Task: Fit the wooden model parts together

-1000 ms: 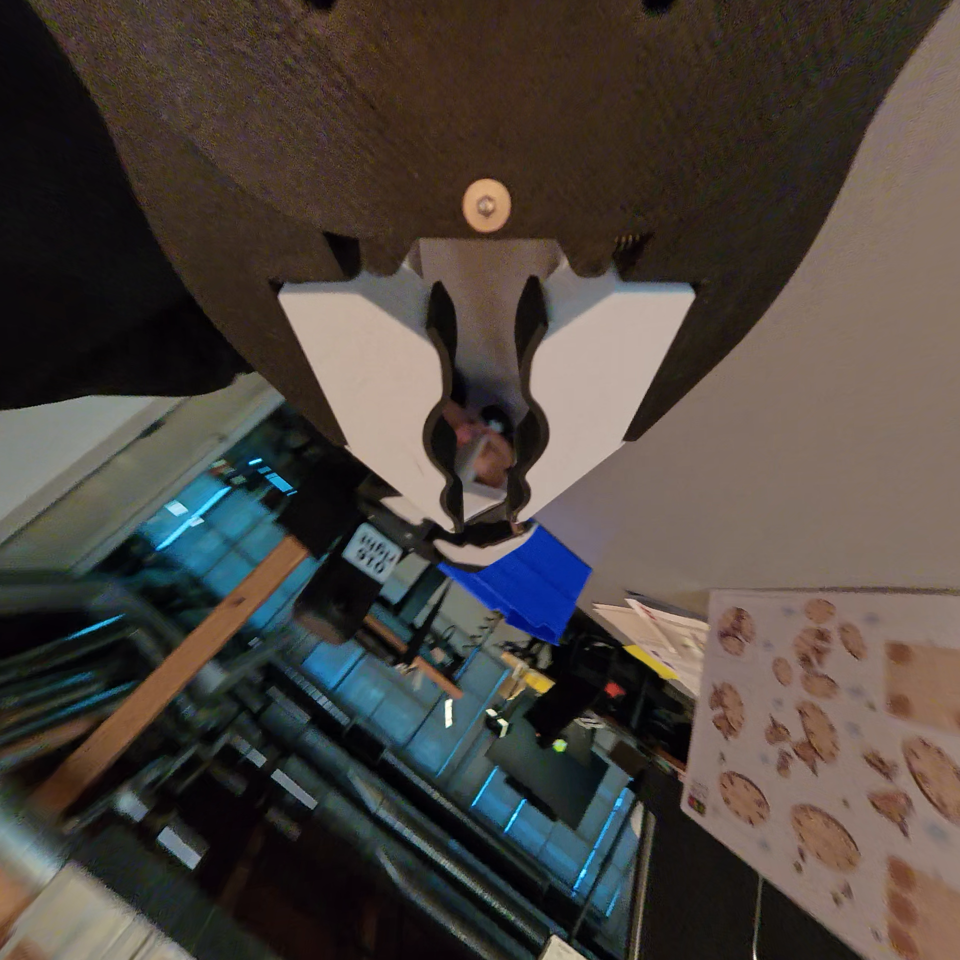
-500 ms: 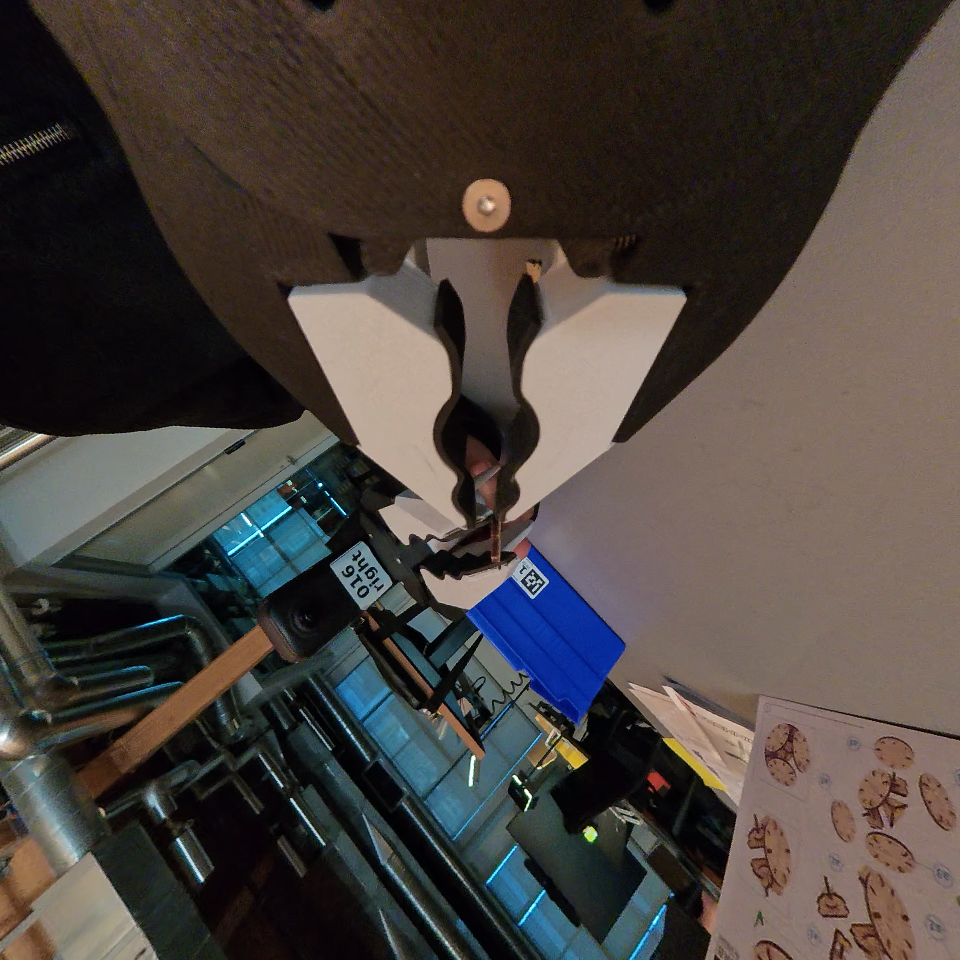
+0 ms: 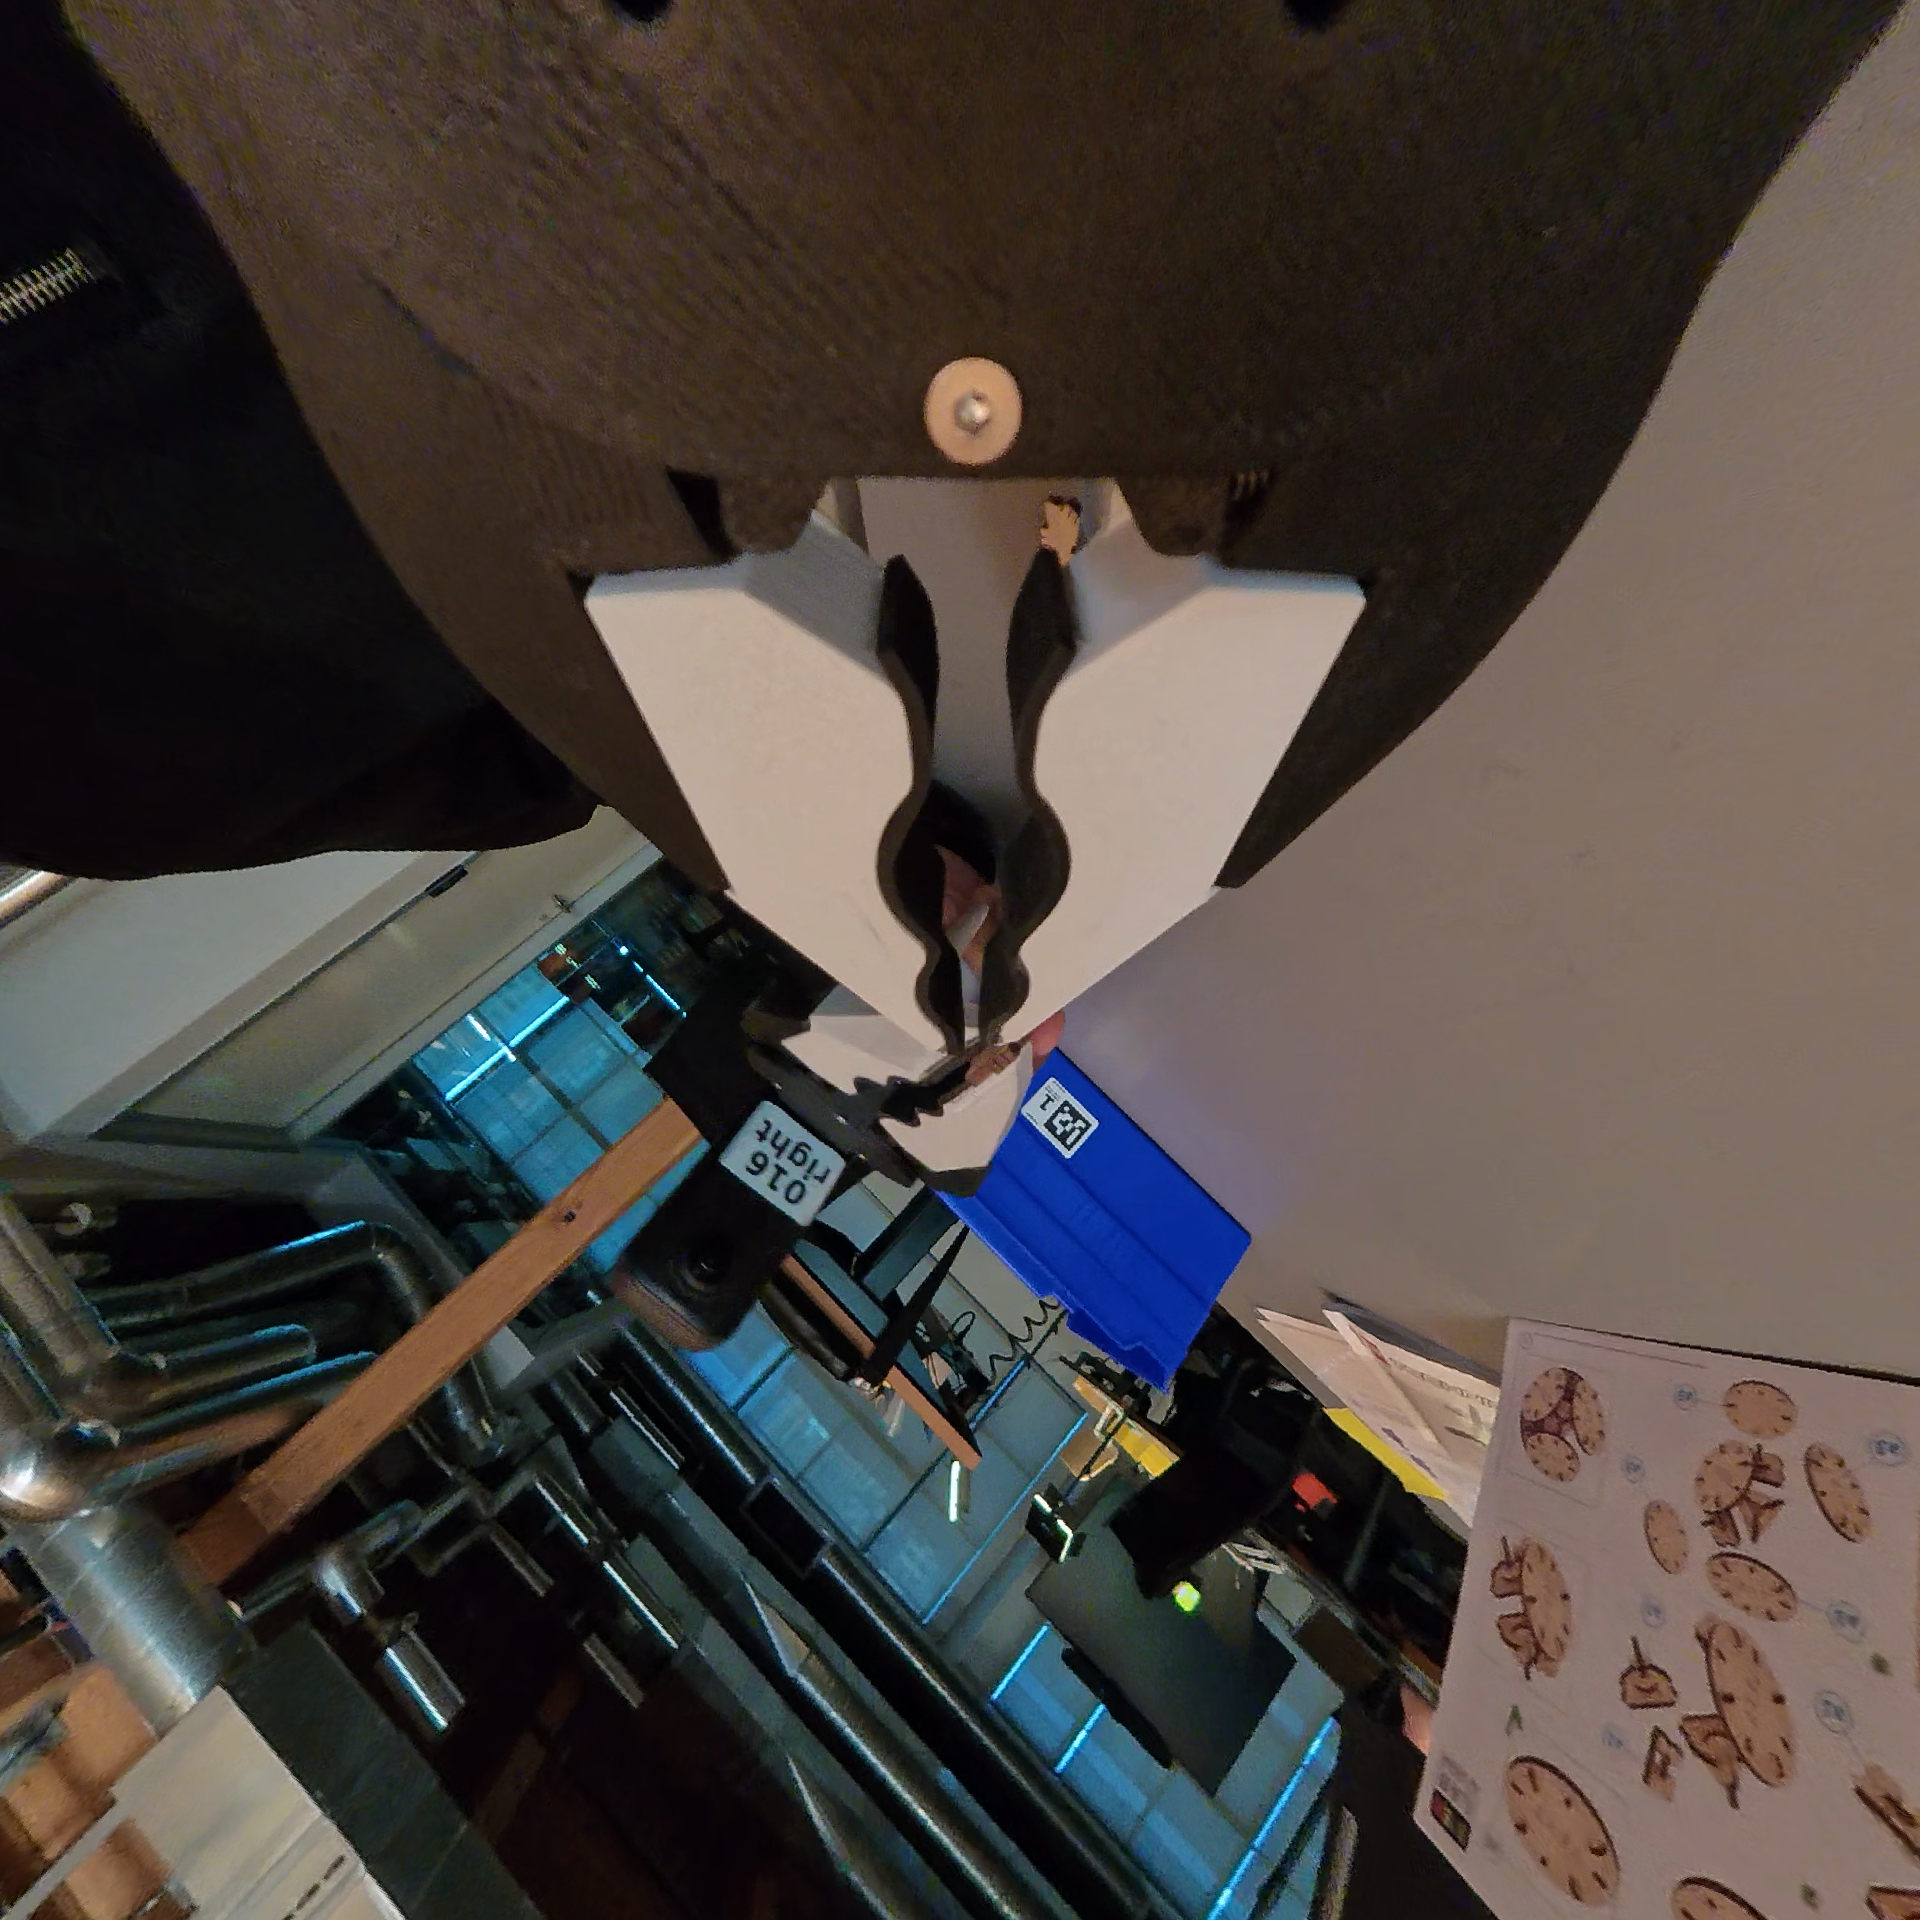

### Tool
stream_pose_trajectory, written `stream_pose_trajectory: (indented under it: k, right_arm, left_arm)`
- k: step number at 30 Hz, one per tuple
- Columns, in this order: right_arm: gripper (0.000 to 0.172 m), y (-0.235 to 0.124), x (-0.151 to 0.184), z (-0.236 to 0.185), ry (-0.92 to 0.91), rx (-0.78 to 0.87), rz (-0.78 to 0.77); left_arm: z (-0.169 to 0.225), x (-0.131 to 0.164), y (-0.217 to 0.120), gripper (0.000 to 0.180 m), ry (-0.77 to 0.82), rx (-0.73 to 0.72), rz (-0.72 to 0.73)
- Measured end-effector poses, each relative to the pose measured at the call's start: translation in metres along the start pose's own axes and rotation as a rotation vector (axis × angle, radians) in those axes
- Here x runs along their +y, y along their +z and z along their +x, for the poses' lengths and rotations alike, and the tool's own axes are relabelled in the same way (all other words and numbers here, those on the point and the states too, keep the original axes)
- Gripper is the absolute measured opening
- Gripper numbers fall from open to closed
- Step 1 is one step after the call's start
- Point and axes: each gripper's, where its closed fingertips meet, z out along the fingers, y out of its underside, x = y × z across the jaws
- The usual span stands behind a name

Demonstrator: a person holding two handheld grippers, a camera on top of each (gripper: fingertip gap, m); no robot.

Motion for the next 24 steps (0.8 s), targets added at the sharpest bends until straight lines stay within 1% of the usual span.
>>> stream_pose_trajectory:
  k: [4,6,8,14,18,24]
  right_arm:
    - [0.0,-0.003,-0.005,0.002,0.127,-0.043,0.057]
    - [0.0,-0.005,-0.01,0.002,0.176,-0.063,0.094]
    - [0.0,-0.007,-0.015,0.002,0.225,-0.087,0.127]
    - [0.0,-0.002,-0.013,-0.005,0.312,-0.154,0.142]
    - [0.0,0.001,-0.011,-0.01,0.338,-0.182,0.14]
    - [0.0,0.001,-0.011,-0.01,0.4,-0.212,0.158]
  left_arm:
    - [0.003,0.004,0.003,0.011,0.044,-0.005,-0.02]
    - [0.001,0.003,0.003,0.018,0.062,-0.027,-0.016]
    - [0.001,0.003,0.003,0.019,0.067,-0.027,-0.013]
    - [0.007,-0.001,0.003,0.017,0.071,0.0,0.01]
    - [0.009,-0.002,0.002,0.007,0.061,0.017,0.015]
    - [0.008,-0.002,0.002,0.006,0.057,0.016,0.014]
